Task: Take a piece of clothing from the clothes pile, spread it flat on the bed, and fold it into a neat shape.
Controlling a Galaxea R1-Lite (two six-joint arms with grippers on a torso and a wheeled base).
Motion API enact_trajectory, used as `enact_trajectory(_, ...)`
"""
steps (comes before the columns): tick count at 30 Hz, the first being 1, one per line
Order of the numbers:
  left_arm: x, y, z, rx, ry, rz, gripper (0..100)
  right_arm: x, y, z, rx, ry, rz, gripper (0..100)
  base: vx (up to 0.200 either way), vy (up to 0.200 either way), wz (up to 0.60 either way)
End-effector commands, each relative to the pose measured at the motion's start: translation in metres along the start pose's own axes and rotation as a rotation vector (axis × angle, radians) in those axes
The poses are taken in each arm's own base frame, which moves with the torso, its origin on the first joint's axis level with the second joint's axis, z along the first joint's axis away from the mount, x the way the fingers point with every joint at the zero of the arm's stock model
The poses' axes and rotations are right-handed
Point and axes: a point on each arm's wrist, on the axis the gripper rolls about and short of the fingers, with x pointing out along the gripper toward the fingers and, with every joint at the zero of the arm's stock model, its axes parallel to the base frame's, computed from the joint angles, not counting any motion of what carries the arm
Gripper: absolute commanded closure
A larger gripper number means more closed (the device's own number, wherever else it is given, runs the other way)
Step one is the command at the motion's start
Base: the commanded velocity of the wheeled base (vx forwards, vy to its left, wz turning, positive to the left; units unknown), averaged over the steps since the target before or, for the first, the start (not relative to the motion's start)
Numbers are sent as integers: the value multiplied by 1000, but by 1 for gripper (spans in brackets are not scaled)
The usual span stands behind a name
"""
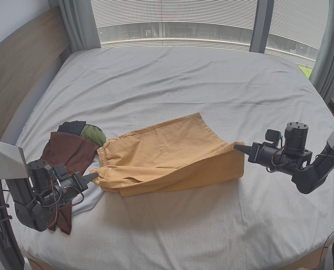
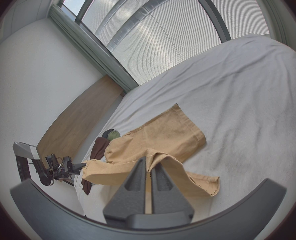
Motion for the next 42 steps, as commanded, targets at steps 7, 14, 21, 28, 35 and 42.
enact_trajectory(7, 1, -4, 9, -31, -41, -9, 100, 4, 4, 28, -27, -65, 14, 100, 0, 0, 0)
enact_trajectory(14, 2, -4, 9, -32, -47, -6, 100, 8, 5, 41, -39, -91, 18, 100, 0, 0, 0)
enact_trajectory(21, 3, -5, 10, -44, -48, -9, 100, 14, 7, 52, -51, -112, 29, 100, 0, 0, 0)
enact_trajectory(28, 3, -5, 10, -51, -50, -9, 100, 24, 12, 71, -56, -115, 35, 100, 0, 0, 0)
enact_trajectory(35, 5, -4, 11, -50, -55, -11, 100, 42, 8, 83, -62, -126, 40, 100, 0, 0, 0)
enact_trajectory(42, 12, -5, 20, -62, -103, -15, 100, 66, -4, 82, -50, -101, 31, 100, 0, 0, 0)
